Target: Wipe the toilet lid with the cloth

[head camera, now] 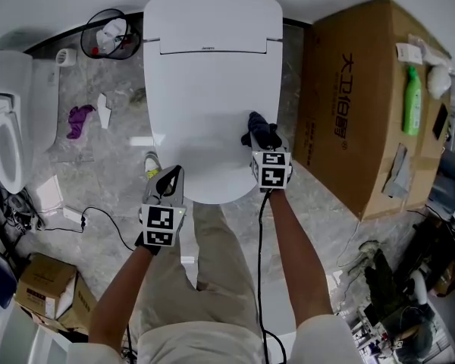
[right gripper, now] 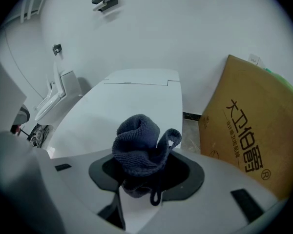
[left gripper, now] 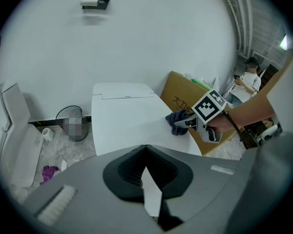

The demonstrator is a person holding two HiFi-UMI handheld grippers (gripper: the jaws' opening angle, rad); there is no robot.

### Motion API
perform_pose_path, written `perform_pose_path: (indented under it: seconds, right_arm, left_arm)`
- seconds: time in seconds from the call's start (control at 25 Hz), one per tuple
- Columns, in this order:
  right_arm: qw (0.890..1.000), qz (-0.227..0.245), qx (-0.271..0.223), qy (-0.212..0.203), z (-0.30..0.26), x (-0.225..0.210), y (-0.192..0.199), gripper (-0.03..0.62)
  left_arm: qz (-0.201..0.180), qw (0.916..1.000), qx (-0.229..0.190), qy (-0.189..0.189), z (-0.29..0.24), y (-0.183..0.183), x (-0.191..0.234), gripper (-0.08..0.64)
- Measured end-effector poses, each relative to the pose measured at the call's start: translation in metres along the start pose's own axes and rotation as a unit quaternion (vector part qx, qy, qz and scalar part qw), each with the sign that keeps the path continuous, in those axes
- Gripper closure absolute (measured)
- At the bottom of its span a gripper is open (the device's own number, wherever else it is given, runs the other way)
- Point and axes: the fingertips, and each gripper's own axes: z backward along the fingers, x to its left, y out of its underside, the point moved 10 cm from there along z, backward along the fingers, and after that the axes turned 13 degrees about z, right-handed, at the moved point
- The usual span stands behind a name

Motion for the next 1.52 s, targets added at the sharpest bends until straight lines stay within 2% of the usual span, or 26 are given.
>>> perform_pose_path:
  seconds: [0.24,0.48,0.68,0.8,0.92,1.08,1.28,1.52]
  right_arm:
    - [1.000,-0.005,-0.006,-0.014,0.005,-0.021,0.014,0.403]
    - [0.999,0.021,-0.021,-0.022,0.007,-0.026,0.017,0.397]
    - [1.000,0.009,-0.019,-0.016,0.008,-0.027,0.018,0.339]
    - [1.000,0.010,-0.008,-0.010,0.009,-0.024,0.017,0.396]
    - [1.000,0.002,0.000,0.000,0.009,-0.024,0.017,0.400]
    - [1.000,-0.004,0.013,0.022,0.011,-0.029,0.018,0.405]
    - [0.998,-0.032,0.028,0.055,0.018,-0.032,0.021,0.407]
    - [0.997,-0.034,0.026,0.057,0.029,0.002,0.013,0.413]
  left_arm:
    - [0.033,0.9994,0.009,0.005,0.001,0.012,-0.027,0.560]
    - [0.061,0.9981,0.008,0.009,0.005,0.016,-0.028,0.560]
    - [0.052,0.9985,0.012,0.011,0.017,0.023,-0.007,0.560]
    - [0.048,0.9987,0.014,0.005,0.027,0.025,0.010,0.560]
    - [0.041,0.9991,0.010,-0.003,0.034,0.022,0.026,0.560]
    - [0.053,0.9984,-0.007,-0.018,0.040,0.015,0.041,0.560]
    - [0.062,0.9978,-0.022,-0.012,0.047,0.014,0.054,0.560]
    - [0.075,0.9965,-0.037,-0.005,0.061,0.025,0.077,0.560]
